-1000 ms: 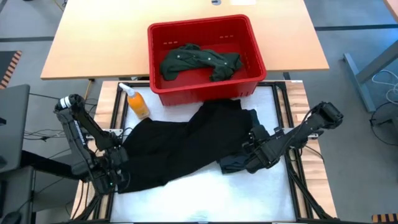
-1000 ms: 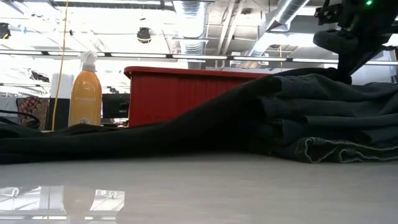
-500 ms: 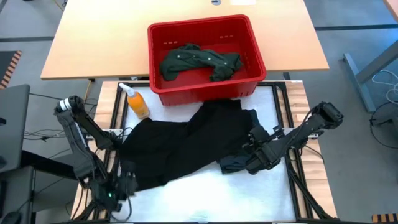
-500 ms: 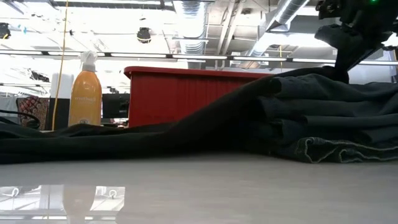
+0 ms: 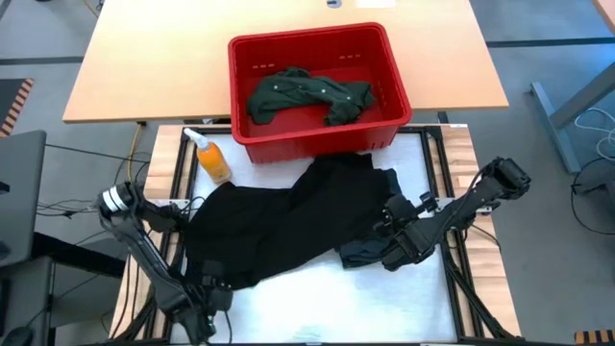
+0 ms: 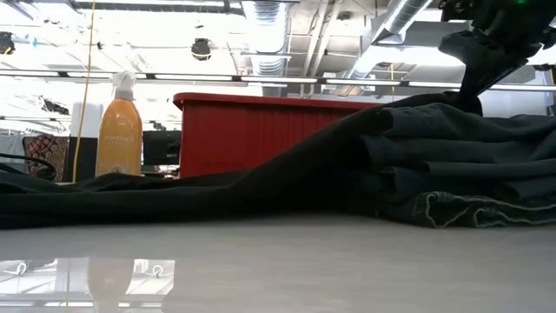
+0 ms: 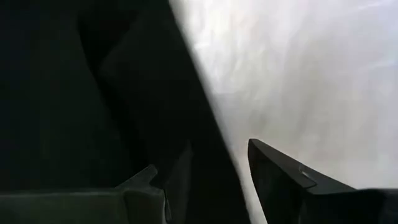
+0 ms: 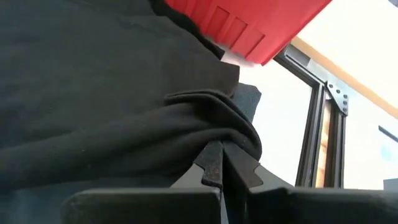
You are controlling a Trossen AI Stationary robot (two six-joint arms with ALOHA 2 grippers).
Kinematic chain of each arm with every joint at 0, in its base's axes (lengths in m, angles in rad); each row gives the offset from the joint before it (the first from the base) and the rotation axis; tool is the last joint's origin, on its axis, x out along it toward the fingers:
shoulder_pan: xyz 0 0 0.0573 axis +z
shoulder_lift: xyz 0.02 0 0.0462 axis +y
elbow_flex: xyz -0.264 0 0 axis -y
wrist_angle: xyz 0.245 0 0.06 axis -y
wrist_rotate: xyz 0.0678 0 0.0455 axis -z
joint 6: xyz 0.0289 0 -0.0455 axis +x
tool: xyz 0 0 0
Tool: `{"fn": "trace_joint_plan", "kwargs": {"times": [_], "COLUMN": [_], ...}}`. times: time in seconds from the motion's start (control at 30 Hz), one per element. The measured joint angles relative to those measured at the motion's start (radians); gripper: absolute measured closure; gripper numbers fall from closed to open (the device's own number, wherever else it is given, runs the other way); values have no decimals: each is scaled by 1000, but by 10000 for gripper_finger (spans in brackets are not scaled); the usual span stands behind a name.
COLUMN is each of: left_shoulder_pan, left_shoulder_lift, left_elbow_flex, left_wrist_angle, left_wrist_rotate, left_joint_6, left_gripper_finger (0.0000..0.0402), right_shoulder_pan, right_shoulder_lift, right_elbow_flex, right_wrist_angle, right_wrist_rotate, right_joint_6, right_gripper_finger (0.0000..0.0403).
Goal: Fold Laundry from Bin
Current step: Fold the black shirt
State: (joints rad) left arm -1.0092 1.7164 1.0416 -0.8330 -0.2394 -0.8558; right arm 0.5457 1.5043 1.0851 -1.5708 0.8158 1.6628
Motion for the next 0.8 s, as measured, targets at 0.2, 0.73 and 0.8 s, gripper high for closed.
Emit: {"fn": "trace_joint_plan", "kwargs": {"times": [0.2, 0.73, 0.8], "left_shoulder_pan": [13, 179, 186], "left_shoulder_lift": [43, 11, -14], "left_elbow_flex": [-3, 109, 172], "left_wrist_angle": [-14, -87, -124], "left_wrist_rotate": [-29, -16, -20], "left_joint_6": [-65, -24, 5], "left_gripper_finger": [254, 400, 401], "right_shoulder_pan": [0, 119, 131], "right_shoulder_lift": [0, -168, -208], "right_elbow_flex": [0, 84, 109], "right_wrist_angle": [0, 0, 0], "right_wrist_rotate": [1, -67, -154], "right_joint_6": [-13, -313, -428], "right_gripper_finger": [382, 382, 382]}}
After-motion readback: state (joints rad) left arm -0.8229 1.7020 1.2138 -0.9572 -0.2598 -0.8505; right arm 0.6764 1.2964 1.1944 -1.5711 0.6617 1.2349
